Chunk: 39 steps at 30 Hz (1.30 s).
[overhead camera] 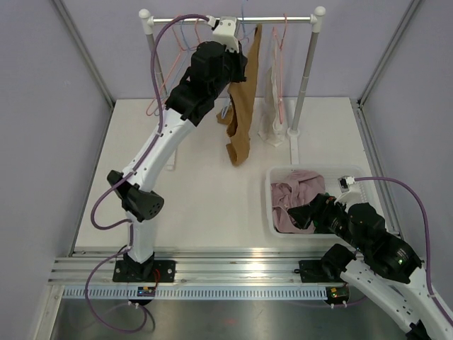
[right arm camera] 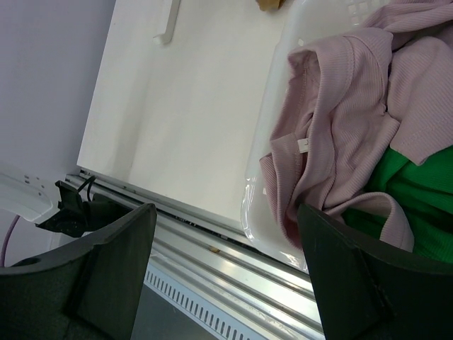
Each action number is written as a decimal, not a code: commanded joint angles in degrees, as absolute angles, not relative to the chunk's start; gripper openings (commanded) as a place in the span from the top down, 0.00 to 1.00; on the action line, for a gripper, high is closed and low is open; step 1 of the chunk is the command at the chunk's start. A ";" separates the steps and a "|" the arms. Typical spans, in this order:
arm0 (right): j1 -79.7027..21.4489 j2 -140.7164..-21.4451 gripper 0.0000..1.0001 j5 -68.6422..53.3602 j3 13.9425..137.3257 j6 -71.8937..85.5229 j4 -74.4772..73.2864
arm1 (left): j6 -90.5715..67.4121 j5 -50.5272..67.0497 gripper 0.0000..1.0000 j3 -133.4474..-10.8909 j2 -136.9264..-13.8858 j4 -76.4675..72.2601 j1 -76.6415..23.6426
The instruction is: Remove the tank top from the hanger
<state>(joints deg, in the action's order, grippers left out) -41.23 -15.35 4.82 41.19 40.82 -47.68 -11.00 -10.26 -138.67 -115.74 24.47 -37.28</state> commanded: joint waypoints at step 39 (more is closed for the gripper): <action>-57.21 -72.85 0.13 16.78 70.66 36.83 -13.27 | -28.65 8.79 1.00 -48.79 -27.61 24.87 -39.29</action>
